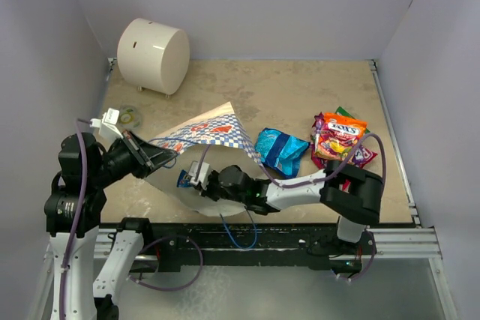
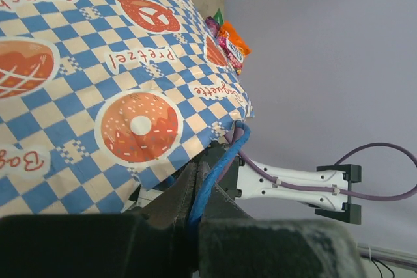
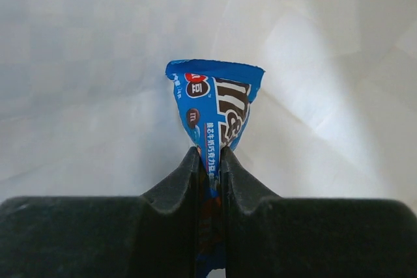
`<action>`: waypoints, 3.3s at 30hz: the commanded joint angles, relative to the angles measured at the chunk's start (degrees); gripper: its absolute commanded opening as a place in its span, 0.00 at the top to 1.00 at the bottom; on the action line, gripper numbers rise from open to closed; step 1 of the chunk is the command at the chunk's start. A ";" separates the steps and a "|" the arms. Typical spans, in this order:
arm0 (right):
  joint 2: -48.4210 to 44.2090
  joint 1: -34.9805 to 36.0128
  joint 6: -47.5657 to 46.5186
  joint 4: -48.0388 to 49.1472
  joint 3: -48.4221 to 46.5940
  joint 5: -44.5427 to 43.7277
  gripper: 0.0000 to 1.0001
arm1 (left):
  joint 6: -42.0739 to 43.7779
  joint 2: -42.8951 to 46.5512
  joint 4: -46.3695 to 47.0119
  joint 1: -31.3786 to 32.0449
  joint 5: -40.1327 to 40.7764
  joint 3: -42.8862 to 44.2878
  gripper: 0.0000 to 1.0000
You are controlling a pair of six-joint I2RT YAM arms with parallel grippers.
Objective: Take the snacks out of the paper bag
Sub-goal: Take out the snack from the paper bag, then adjust the paper bag at the center of the board, then place the snack at the center of the board.
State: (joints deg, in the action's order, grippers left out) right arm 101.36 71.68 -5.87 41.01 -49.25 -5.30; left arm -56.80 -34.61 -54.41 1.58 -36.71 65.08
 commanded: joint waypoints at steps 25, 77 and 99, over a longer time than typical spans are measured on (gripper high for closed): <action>-8.07 2.65 -2.37 -13.65 -6.65 7.18 0.98 | -7.41 -6.30 16.90 0.09 -2.79 2.39 1.00; -42.91 -12.58 6.78 -37.24 -22.05 -36.84 1.00 | -30.26 -11.89 37.52 0.12 -7.20 -0.73 1.00; -41.08 -13.82 15.81 -44.14 -17.97 -31.90 1.00 | 19.39 -16.55 -20.71 0.03 30.67 15.31 1.00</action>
State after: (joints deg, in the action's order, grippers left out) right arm 59.70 58.35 5.74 -1.74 -67.68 -38.04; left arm -45.45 -51.27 -64.18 1.58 -20.78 79.55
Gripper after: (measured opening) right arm 0.160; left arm 0.003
